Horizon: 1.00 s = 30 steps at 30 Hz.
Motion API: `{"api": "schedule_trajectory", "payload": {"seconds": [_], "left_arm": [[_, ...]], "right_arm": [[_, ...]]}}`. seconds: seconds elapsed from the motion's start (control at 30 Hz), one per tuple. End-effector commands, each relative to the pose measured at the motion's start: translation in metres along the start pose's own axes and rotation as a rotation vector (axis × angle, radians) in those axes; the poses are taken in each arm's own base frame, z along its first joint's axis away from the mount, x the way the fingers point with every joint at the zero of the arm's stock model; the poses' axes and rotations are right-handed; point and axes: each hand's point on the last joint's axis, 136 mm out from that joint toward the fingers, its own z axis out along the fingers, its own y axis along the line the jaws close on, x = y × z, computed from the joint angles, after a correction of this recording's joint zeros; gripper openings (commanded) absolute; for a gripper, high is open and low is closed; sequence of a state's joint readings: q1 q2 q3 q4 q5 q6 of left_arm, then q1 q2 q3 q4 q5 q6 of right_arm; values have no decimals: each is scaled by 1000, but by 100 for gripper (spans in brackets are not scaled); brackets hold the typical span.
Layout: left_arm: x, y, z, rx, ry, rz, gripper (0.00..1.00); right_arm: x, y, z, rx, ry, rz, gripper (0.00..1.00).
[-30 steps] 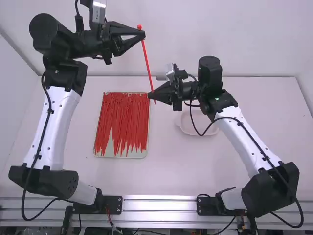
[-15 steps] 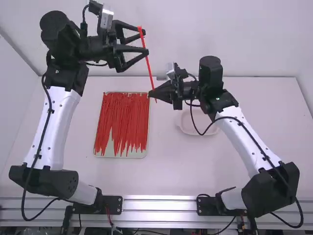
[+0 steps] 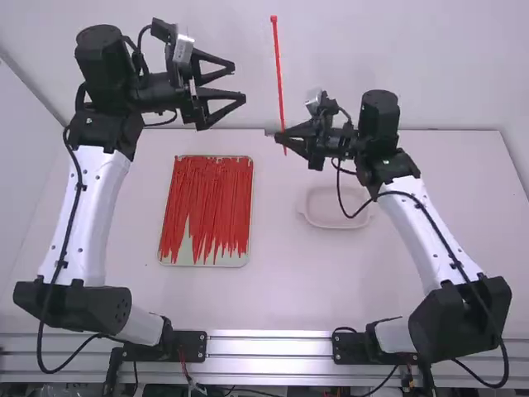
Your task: Fasten the cable tie
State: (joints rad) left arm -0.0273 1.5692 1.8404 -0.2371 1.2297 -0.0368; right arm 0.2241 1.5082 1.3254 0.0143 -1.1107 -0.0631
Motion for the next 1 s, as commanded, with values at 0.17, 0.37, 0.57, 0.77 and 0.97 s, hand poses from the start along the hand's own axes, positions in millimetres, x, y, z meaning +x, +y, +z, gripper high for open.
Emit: {"api": "schedule_trajectory", "payload": {"seconds": [0.17, 0.37, 0.57, 0.77, 0.97], "left_arm": [[-3, 9, 0, -46, -6, 39, 99], [2, 14, 1, -47, -14, 31, 99], [0, 19, 3, -43, -47, 18, 99], [1, 33, 4, -97, -81, -17, 99], [2, 33, 4, -97, -78, -33, 99]], "right_arm": [[-29, -38, -34, 228, -34, 0, 0], [-34, -86, -71, 526, -17, 45, 0], [-21, -117, -96, 740, 23, 94, 0], [11, -147, -116, 1008, 105, 196, 0], [38, -161, -125, 1220, 171, 263, 0]]}}
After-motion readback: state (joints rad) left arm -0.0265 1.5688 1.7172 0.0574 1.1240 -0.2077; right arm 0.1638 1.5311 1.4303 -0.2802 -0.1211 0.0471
